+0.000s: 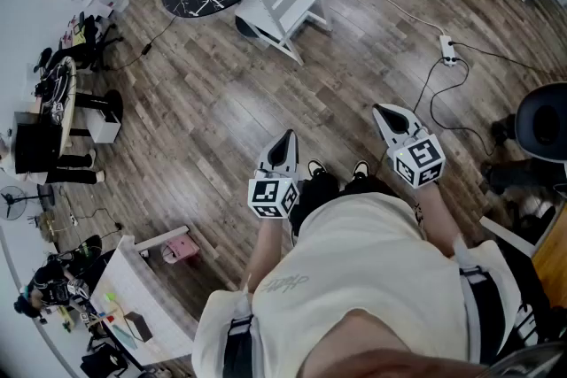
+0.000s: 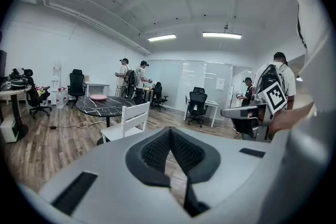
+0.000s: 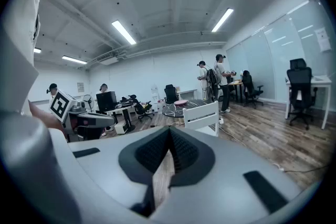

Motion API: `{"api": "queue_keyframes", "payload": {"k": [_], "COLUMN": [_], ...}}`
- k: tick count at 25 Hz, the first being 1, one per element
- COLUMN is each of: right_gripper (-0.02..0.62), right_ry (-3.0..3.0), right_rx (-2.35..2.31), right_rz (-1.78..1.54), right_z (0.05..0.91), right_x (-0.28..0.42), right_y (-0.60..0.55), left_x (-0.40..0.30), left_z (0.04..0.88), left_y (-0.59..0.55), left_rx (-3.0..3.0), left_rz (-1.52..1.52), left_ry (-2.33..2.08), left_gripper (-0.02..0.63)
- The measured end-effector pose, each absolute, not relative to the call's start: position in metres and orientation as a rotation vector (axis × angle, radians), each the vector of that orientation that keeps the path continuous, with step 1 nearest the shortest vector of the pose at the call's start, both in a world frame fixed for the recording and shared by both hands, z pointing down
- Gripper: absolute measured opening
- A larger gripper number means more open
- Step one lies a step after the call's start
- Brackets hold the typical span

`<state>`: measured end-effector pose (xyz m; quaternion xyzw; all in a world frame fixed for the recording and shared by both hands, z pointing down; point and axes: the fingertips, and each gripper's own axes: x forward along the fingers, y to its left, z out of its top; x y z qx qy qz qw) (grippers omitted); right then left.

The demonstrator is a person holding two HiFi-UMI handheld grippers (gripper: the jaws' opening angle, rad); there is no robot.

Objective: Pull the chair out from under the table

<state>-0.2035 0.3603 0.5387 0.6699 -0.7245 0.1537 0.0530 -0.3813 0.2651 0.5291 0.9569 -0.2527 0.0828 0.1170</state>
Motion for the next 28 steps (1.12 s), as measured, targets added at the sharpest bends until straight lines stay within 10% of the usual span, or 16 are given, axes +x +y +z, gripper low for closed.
{"api": "queue_keyframes", "payload": {"k": [19,22,28], "right_gripper": [0.005,0.138,0.149], "right_ry": [-2.145,-2.140,-2.141], "right_rx": [2.106,2.125,2.130], "right_rz": [0.367,0.372,0.395], "right_z": [0.535,0.527,0.529], "right_x": [-0.177,-0.171,-0.162], "right_y": [0.378,0.379,0.378], "left_x": [-0.332,-0.324,-0.317], "left_z": [0.533,0.529,0.525], "left_y": [0.264,0.265,0.261], "left_rx": [2.869,2.881,2.875], "left_rz": [0.324,0.324,0.313], "left_ry": [-0.638,-0.607,-0.605], "left_gripper": [0.018,0.115,0.163]}}
